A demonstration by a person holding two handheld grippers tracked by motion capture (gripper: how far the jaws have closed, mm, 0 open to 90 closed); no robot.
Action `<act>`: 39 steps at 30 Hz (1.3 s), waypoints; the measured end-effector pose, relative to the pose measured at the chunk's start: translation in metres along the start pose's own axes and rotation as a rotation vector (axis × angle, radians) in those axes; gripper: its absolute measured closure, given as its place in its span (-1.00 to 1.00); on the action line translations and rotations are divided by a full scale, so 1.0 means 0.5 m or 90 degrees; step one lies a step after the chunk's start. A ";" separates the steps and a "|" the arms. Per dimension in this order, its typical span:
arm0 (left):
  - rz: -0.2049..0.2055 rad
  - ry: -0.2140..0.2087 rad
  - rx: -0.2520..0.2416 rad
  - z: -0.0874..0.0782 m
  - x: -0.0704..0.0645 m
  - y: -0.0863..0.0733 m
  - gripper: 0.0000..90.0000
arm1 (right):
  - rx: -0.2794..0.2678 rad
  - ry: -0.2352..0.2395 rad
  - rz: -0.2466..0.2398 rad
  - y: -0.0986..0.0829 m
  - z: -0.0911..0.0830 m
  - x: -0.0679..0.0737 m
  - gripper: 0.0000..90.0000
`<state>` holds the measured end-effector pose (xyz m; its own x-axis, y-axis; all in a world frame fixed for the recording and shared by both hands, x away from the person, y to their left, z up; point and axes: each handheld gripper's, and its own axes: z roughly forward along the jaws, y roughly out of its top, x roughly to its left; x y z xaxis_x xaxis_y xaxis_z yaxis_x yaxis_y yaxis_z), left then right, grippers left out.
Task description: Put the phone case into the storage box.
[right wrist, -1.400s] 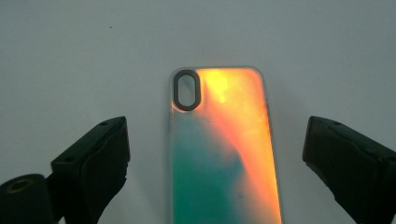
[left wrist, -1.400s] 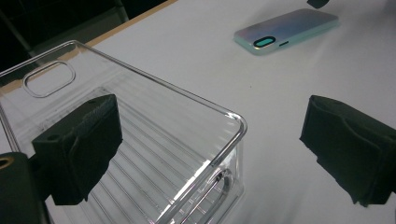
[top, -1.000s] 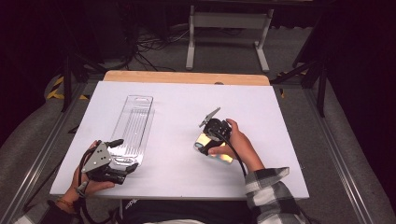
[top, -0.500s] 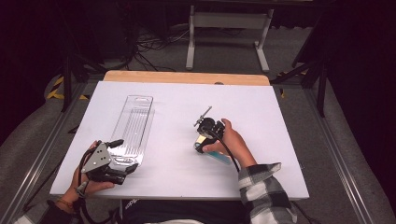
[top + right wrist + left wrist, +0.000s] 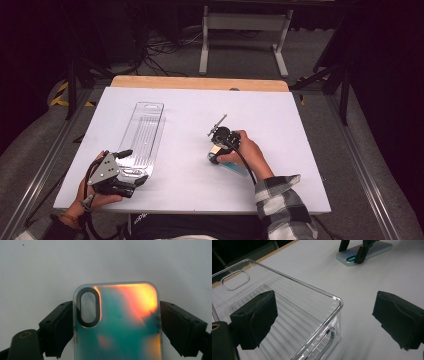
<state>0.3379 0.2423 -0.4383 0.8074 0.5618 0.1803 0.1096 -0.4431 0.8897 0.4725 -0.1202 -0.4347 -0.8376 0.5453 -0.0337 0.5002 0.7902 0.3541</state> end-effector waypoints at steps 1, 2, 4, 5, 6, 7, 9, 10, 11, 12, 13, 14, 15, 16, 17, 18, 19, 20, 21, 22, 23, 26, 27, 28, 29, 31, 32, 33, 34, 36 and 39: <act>-0.001 -0.003 0.003 0.000 0.000 0.000 -0.86 | -0.004 -0.001 -0.001 -0.001 0.000 0.001 -0.63; -0.002 -0.003 0.003 0.000 -0.001 0.000 -0.85 | -0.005 -0.001 -0.001 -0.001 0.000 0.001 -0.63; -0.003 -0.002 0.003 0.001 -0.001 0.001 -0.85 | -0.007 -0.005 -0.002 -0.002 -0.001 0.002 -0.62; -0.003 -0.002 0.002 0.001 -0.001 0.001 -0.85 | -0.010 -0.007 -0.002 -0.002 -0.002 0.003 -0.62; -0.004 -0.002 0.001 0.001 -0.001 0.001 -0.85 | -0.011 -0.009 -0.004 -0.003 -0.002 0.004 -0.62; -0.006 -0.001 0.001 0.000 -0.001 0.001 -0.85 | -0.013 -0.014 -0.001 -0.003 -0.003 0.005 -0.62; -0.002 0.001 0.002 0.000 0.000 0.001 -0.85 | -0.019 -0.018 0.003 -0.003 -0.007 0.005 -0.62; -0.006 0.002 0.001 0.000 0.000 0.001 -0.85 | -0.022 -0.018 0.001 -0.004 -0.008 0.004 -0.62; -0.007 0.007 -0.002 0.000 0.000 0.001 -0.85 | -0.028 -0.019 0.004 -0.005 -0.011 0.004 -0.62; -0.010 0.008 -0.004 0.000 0.000 0.001 -0.86 | -0.035 -0.019 0.006 -0.007 -0.016 0.004 -0.62; -0.007 0.009 -0.004 0.000 0.001 0.001 -0.86 | -0.042 -0.020 0.006 -0.008 -0.022 0.003 -0.61; -0.010 0.009 -0.005 0.000 0.001 0.001 -0.86 | -0.048 -0.022 0.006 -0.010 -0.027 0.003 -0.61; -0.011 0.006 -0.005 -0.001 0.001 0.001 -0.86 | -0.054 -0.023 0.011 -0.012 -0.031 0.003 -0.61; -0.013 0.006 -0.005 -0.001 0.001 0.001 -0.86 | -0.063 -0.024 0.010 -0.014 -0.036 0.002 -0.61; -0.013 0.008 -0.005 -0.001 0.001 0.001 -0.86 | -0.068 -0.024 0.011 -0.016 -0.040 0.002 -0.61; -0.013 0.008 -0.005 -0.001 0.001 0.001 -0.86 | -0.074 -0.024 0.011 -0.018 -0.043 0.002 -0.61; -0.013 0.008 -0.005 -0.001 0.001 0.001 -0.86 | -0.080 -0.026 0.015 -0.019 -0.046 0.002 -0.61; -0.013 0.008 -0.005 -0.001 0.001 0.001 -0.86 | -0.086 -0.028 0.016 -0.021 -0.049 0.003 -0.61; -0.012 0.006 -0.004 -0.001 0.001 0.001 -0.86 | -0.086 -0.028 0.016 -0.021 -0.049 0.003 -0.61; -0.015 0.009 -0.005 -0.001 0.000 0.001 -0.86 | -0.095 -0.026 0.014 -0.023 -0.054 0.003 -0.61; -0.016 0.008 -0.006 -0.001 0.000 0.001 -0.86 | -0.103 -0.029 0.017 -0.025 -0.057 0.003 -0.61; -0.014 0.010 -0.005 -0.001 0.002 0.001 -0.87 | -0.128 -0.036 0.016 -0.030 -0.072 0.002 -0.61; -0.014 0.009 -0.005 -0.001 0.002 0.001 -0.87 | -0.136 -0.036 0.019 -0.032 -0.076 0.002 -0.61; -0.016 0.009 -0.006 -0.002 0.001 0.001 -0.87 | -0.152 -0.037 0.018 -0.036 -0.087 0.000 -0.61; -0.014 0.010 -0.006 -0.002 0.002 0.001 -0.86 | -0.162 -0.043 0.017 -0.038 -0.093 0.000 -0.61; -0.014 0.009 -0.006 -0.003 0.002 0.001 -0.87 | -0.190 -0.053 0.020 -0.046 -0.115 -0.002 -0.61; -0.013 0.010 -0.006 -0.003 0.003 0.001 -0.87 | -0.203 -0.053 0.024 -0.048 -0.122 -0.002 -0.61; -0.013 0.009 -0.004 -0.003 0.003 0.001 -0.87 | -0.219 -0.057 0.030 -0.052 -0.133 -0.002 -0.60; -0.013 0.008 -0.004 -0.003 0.003 0.001 -0.87 | -0.231 -0.066 0.031 -0.055 -0.140 -0.002 -0.60; -0.015 0.008 -0.005 -0.003 0.002 0.002 -0.86 | -0.255 -0.072 0.035 -0.060 -0.153 -0.004 -0.60; -0.013 0.009 -0.004 -0.003 0.003 0.002 -0.87 | -0.285 -0.084 0.039 -0.066 -0.164 -0.006 -0.60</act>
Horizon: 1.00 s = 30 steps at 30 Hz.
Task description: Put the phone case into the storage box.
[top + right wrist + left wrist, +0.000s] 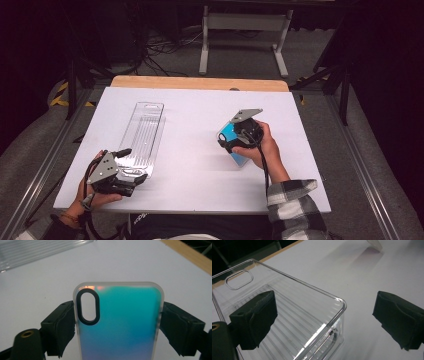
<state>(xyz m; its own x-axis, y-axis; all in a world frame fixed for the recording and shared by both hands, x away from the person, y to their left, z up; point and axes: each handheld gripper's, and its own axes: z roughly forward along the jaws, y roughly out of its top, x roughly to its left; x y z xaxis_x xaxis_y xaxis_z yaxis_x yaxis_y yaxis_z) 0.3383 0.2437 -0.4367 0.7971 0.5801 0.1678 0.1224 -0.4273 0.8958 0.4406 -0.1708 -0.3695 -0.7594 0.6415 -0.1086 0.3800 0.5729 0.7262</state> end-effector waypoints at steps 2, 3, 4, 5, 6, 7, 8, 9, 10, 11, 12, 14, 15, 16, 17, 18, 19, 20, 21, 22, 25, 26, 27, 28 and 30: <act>0.000 0.001 0.000 -0.001 0.000 0.000 -0.86 | -0.020 -0.007 0.003 0.000 -0.004 -0.001 -0.60; 0.000 0.001 -0.001 -0.001 0.000 0.000 -0.87 | -0.032 -0.010 0.006 0.000 -0.007 -0.002 -0.60; -0.001 0.001 -0.001 -0.001 0.000 0.000 -0.86 | -0.043 -0.015 0.008 0.000 -0.010 -0.003 -0.60; 0.000 0.001 -0.002 -0.001 0.001 0.000 -0.86 | -0.056 -0.021 0.007 0.000 -0.014 -0.003 -0.60; 0.000 0.003 -0.003 -0.002 0.001 0.000 -0.87 | -0.068 -0.025 0.009 0.001 -0.018 -0.004 -0.60; -0.001 0.003 -0.003 -0.002 0.001 0.000 -0.86 | -0.079 -0.028 0.010 0.001 -0.021 -0.003 -0.60; -0.002 0.002 -0.004 -0.002 0.001 0.000 -0.86 | -0.093 -0.032 0.007 0.001 -0.025 -0.003 -0.60; 0.000 0.002 -0.004 -0.003 0.001 0.000 -0.86 | -0.105 -0.038 0.009 0.001 -0.029 -0.002 -0.60; -0.001 0.003 -0.005 -0.003 0.001 0.000 -0.86 | -0.116 -0.043 0.010 0.002 -0.032 -0.001 -0.60; -0.006 0.002 -0.007 -0.003 -0.001 0.000 -0.86 | -0.128 -0.047 0.009 0.002 -0.036 -0.001 -0.60; -0.005 0.002 -0.009 -0.003 -0.001 0.000 -0.86 | -0.140 -0.051 0.010 0.003 -0.040 0.000 -0.60; -0.004 0.006 -0.010 -0.003 -0.001 0.000 -0.86 | -0.160 -0.059 0.009 0.004 -0.047 0.003 -0.60; -0.005 0.005 -0.009 -0.003 -0.001 0.000 -0.86 | -0.169 -0.062 0.011 0.005 -0.051 0.004 -0.60; -0.004 0.006 -0.008 -0.003 -0.001 0.000 -0.86 | -0.177 -0.063 0.014 0.006 -0.054 0.006 -0.60; -0.003 0.006 -0.008 -0.003 -0.001 0.000 -0.86 | -0.186 -0.067 0.016 0.007 -0.057 0.008 -0.60; -0.003 0.006 -0.008 -0.003 -0.001 0.000 -0.86 | -0.192 -0.071 0.016 0.008 -0.059 0.010 -0.60; -0.003 0.006 -0.009 -0.003 -0.001 0.000 -0.86 | -0.198 -0.073 0.017 0.008 -0.061 0.012 -0.60; -0.002 0.007 -0.008 -0.003 -0.001 0.000 -0.86 | -0.207 -0.077 0.019 0.009 -0.063 0.014 -0.60; -0.003 0.006 -0.008 -0.003 -0.002 0.000 -0.85 | -0.212 -0.076 0.020 0.011 -0.065 0.017 -0.60; -0.002 0.006 -0.009 -0.003 -0.001 0.000 -0.85 | -0.217 -0.079 0.018 0.012 -0.067 0.020 -0.60; -0.002 0.003 -0.011 -0.003 -0.001 0.000 -0.84 | -0.234 -0.088 0.020 0.016 -0.072 0.027 -0.60; -0.002 0.003 -0.011 -0.003 -0.001 0.000 -0.84 | -0.234 -0.088 0.020 0.016 -0.072 0.027 -0.60; -0.003 0.004 -0.013 -0.004 -0.001 0.000 -0.84 | -0.240 -0.091 0.023 0.017 -0.074 0.030 -0.60; -0.003 0.004 -0.014 -0.005 -0.001 0.000 -0.84 | -0.246 -0.093 0.024 0.018 -0.075 0.033 -0.60; -0.002 0.004 -0.014 -0.006 0.000 0.001 -0.83 | -0.258 -0.094 0.028 0.019 -0.078 0.038 -0.60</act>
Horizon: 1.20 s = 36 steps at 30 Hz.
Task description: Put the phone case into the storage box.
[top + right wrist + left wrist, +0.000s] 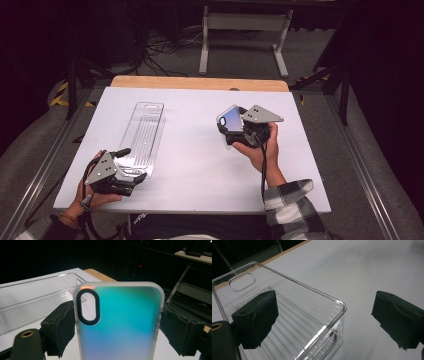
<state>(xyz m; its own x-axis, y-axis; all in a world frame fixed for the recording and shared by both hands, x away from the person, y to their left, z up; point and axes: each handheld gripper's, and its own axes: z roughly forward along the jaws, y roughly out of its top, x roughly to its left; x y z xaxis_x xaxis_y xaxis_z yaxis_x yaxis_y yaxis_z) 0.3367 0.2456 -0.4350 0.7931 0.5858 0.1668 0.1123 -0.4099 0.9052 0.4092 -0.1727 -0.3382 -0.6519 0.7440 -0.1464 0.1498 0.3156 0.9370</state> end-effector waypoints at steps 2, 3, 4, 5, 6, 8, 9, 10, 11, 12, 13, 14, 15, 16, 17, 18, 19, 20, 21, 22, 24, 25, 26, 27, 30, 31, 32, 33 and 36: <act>-0.001 0.002 0.000 0.000 0.000 0.000 -0.84 | -0.008 -0.004 0.000 0.002 -0.002 0.004 -0.60; -0.001 0.003 -0.001 0.000 0.000 0.000 -0.83 | -0.011 -0.006 0.001 0.003 -0.003 0.006 -0.60; -0.001 0.003 -0.001 0.000 0.000 0.000 -0.83 | -0.012 -0.005 0.001 0.003 -0.003 0.008 -0.60; -0.002 0.003 -0.002 0.000 0.000 0.000 -0.83 | -0.014 -0.008 0.000 0.004 -0.004 0.010 -0.60; -0.004 0.002 -0.003 0.000 -0.001 0.000 -0.83 | -0.016 -0.008 0.001 0.004 -0.003 0.011 -0.60; -0.004 0.003 -0.003 0.000 0.000 0.000 -0.83 | -0.015 -0.006 0.002 0.004 -0.003 0.012 -0.60; -0.004 0.005 -0.003 0.000 -0.001 0.001 -0.83 | -0.018 -0.012 0.007 0.003 -0.002 0.015 -0.60; -0.004 0.005 -0.003 0.000 -0.001 0.001 -0.83 | -0.018 -0.012 0.007 0.003 -0.002 0.015 -0.60; -0.003 0.003 -0.003 0.000 -0.001 0.001 -0.83 | -0.020 -0.015 0.011 0.003 -0.001 0.015 -0.60; -0.005 0.005 -0.006 0.001 -0.003 0.000 -0.83 | -0.024 -0.023 0.015 0.003 -0.002 0.017 -0.60; -0.003 0.006 -0.005 0.001 -0.002 0.001 -0.83 | -0.029 -0.024 0.023 0.003 -0.002 0.017 -0.60; -0.003 0.006 -0.004 0.000 -0.002 0.002 -0.83 | -0.031 -0.027 0.027 0.003 -0.002 0.019 -0.60; -0.003 0.006 -0.004 0.000 -0.002 0.002 -0.82 | -0.031 -0.027 0.027 0.003 -0.002 0.019 -0.60; -0.005 0.007 -0.007 -0.001 -0.001 0.002 -0.82 | -0.038 -0.037 0.029 0.003 -0.004 0.023 -0.60; -0.006 0.009 -0.008 -0.001 -0.001 0.003 -0.82 | -0.042 -0.035 0.031 0.004 -0.005 0.024 -0.60; -0.009 0.010 -0.014 -0.002 -0.002 0.004 -0.81 | -0.046 -0.036 0.032 0.005 -0.006 0.026 -0.60; -0.009 0.014 -0.018 -0.003 -0.002 0.005 -0.81 | -0.052 -0.039 0.033 0.006 -0.008 0.029 -0.60; -0.009 0.014 -0.018 -0.003 -0.002 0.005 -0.81 | -0.052 -0.039 0.033 0.006 -0.008 0.029 -0.60; -0.015 0.014 -0.027 -0.005 -0.003 0.009 -0.80 | -0.055 -0.038 0.028 0.008 -0.010 0.035 -0.60; -0.013 0.016 -0.031 -0.006 -0.002 0.012 -0.79 | -0.054 -0.037 0.024 0.009 -0.010 0.039 -0.60; -0.025 0.016 -0.047 -0.006 -0.003 0.018 -0.78 | -0.056 -0.032 0.026 0.009 -0.010 0.045 -0.60; -0.027 0.012 -0.047 -0.006 -0.003 0.022 -0.78 | -0.058 -0.029 0.030 0.008 -0.011 0.049 -0.60; -0.021 0.016 -0.054 -0.006 -0.002 0.026 -0.78 | -0.061 -0.031 0.029 0.008 -0.010 0.053 -0.60; -0.024 0.013 -0.054 -0.006 -0.003 0.029 -0.77 | -0.061 -0.029 0.030 0.008 -0.011 0.058 -0.60; -0.025 0.010 -0.066 0.000 -0.008 0.040 -0.77 | -0.068 -0.022 0.031 0.007 -0.008 0.069 -0.60; -0.022 0.009 -0.069 0.002 -0.010 0.045 -0.77 | -0.069 -0.017 0.031 0.007 -0.007 0.073 -0.60; -0.018 0.005 -0.069 0.002 -0.010 0.050 -0.77 | -0.071 -0.014 0.032 0.006 -0.006 0.077 -0.60; -0.019 0.003 -0.075 0.005 -0.013 0.054 -0.76 | -0.072 -0.013 0.033 0.006 -0.005 0.080 -0.60; -0.011 -0.002 -0.077 0.011 -0.016 0.063 -0.76 | -0.070 -0.006 0.034 0.005 -0.002 0.085 -0.60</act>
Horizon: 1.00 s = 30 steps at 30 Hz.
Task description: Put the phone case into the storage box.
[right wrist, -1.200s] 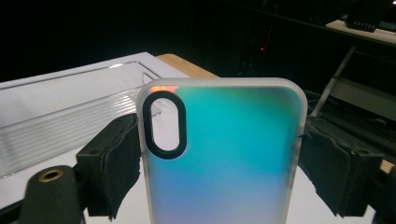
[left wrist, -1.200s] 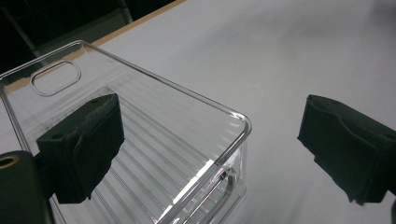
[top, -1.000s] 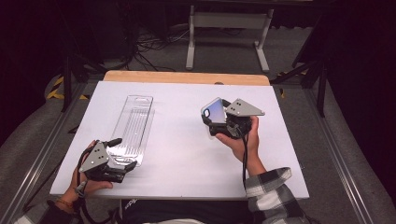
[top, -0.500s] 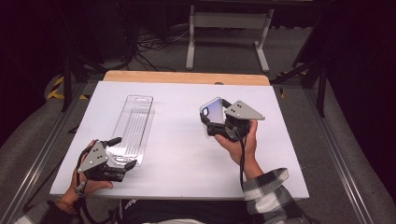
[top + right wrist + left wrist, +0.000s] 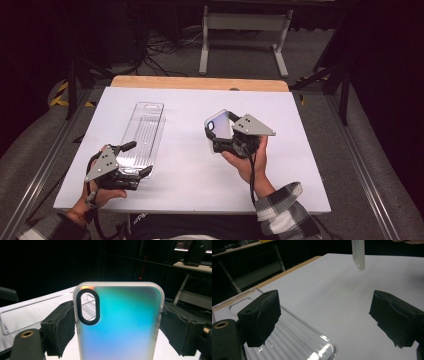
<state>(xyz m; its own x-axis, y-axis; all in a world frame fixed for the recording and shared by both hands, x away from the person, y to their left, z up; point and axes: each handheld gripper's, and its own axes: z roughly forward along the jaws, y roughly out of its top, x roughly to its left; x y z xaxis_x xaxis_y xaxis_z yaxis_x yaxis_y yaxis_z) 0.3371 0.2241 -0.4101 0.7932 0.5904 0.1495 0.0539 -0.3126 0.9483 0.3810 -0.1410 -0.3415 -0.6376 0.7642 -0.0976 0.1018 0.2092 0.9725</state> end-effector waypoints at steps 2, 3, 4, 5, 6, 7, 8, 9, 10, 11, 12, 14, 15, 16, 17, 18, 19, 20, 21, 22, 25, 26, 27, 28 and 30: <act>0.003 -0.007 0.001 0.010 -0.007 0.005 -0.76 | -0.002 0.004 0.004 -0.001 0.001 0.003 -0.60; 0.008 -0.009 0.004 0.014 -0.010 0.008 -0.75 | -0.003 0.007 0.007 -0.001 0.002 0.004 -0.60; 0.015 -0.012 0.007 0.018 -0.013 0.010 -0.75 | -0.003 0.011 0.009 -0.001 0.002 0.006 -0.60; 0.018 -0.018 0.009 0.024 -0.018 0.013 -0.74 | -0.003 0.009 0.009 -0.001 0.002 0.008 -0.60; 0.024 -0.020 0.010 0.028 -0.021 0.015 -0.74 | -0.004 0.009 0.008 -0.001 0.002 0.010 -0.60; 0.024 -0.026 0.011 0.034 -0.024 0.017 -0.73 | -0.007 0.012 0.009 -0.001 0.003 0.012 -0.60; 0.027 -0.028 0.011 0.039 -0.027 0.020 -0.72 | -0.007 0.013 0.009 -0.001 0.003 0.013 -0.60; 0.029 -0.031 0.012 0.044 -0.029 0.022 -0.72 | -0.009 0.014 0.010 -0.001 0.003 0.016 -0.60; 0.026 -0.040 0.010 0.049 -0.031 0.026 -0.71 | -0.009 0.014 0.010 -0.001 0.004 0.017 -0.60; 0.027 -0.043 0.008 0.055 -0.034 0.030 -0.71 | -0.011 0.015 0.012 -0.001 0.004 0.019 -0.60; 0.027 -0.046 0.007 0.061 -0.037 0.034 -0.70 | -0.013 0.019 0.015 -0.001 0.004 0.021 -0.60; 0.022 -0.055 -0.002 0.073 -0.044 0.042 -0.69 | -0.017 0.019 0.020 -0.002 0.004 0.026 -0.60; 0.023 -0.057 -0.003 0.078 -0.046 0.047 -0.68 | -0.018 0.021 0.019 -0.002 0.004 0.028 -0.60; 0.021 -0.066 -0.003 0.084 -0.048 0.051 -0.67 | -0.021 0.022 0.021 -0.004 0.005 0.031 -0.60; 0.019 -0.071 -0.009 0.091 -0.050 0.054 -0.65 | -0.022 0.022 0.021 -0.005 0.006 0.034 -0.60; 0.020 -0.074 -0.009 0.097 -0.052 0.058 -0.64 | -0.021 0.025 0.022 -0.006 0.007 0.036 -0.60; 0.016 -0.081 -0.008 0.104 -0.056 0.062 -0.63 | -0.022 0.028 0.023 -0.007 0.008 0.039 -0.60; 0.020 -0.092 -0.004 0.112 -0.058 0.066 -0.63 | -0.024 0.028 0.021 -0.008 0.009 0.041 -0.60; 0.020 -0.092 -0.002 0.120 -0.063 0.069 -0.63 | -0.025 0.030 0.023 -0.008 0.009 0.044 -0.60; 0.024 -0.098 0.002 0.127 -0.066 0.073 -0.62 | -0.025 0.030 0.022 -0.009 0.010 0.047 -0.60; 0.017 -0.101 0.000 0.148 -0.074 0.083 -0.55 | -0.033 0.028 0.024 -0.013 0.012 0.054 -0.60; 0.008 -0.104 0.001 0.156 -0.077 0.087 -0.52 | -0.032 0.028 0.026 -0.014 0.012 0.056 -0.60; 0.003 -0.103 -0.004 0.163 -0.077 0.089 -0.49 | -0.033 0.028 0.026 -0.016 0.013 0.058 -0.60; -0.001 -0.104 -0.005 0.169 -0.076 0.093 -0.46 | -0.038 0.026 0.024 -0.017 0.014 0.059 -0.60; -0.009 -0.109 -0.005 0.175 -0.076 0.096 -0.35 | -0.037 0.026 0.026 -0.019 0.015 0.062 -0.60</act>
<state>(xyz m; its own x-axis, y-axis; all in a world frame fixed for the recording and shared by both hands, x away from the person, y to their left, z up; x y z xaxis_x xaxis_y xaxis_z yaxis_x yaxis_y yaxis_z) 0.3627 0.1216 -0.3947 0.8839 0.4594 0.0873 0.0611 -0.2985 0.9524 0.3658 -0.1147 -0.3555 -0.6643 0.7458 -0.0504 0.0840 0.1414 0.9864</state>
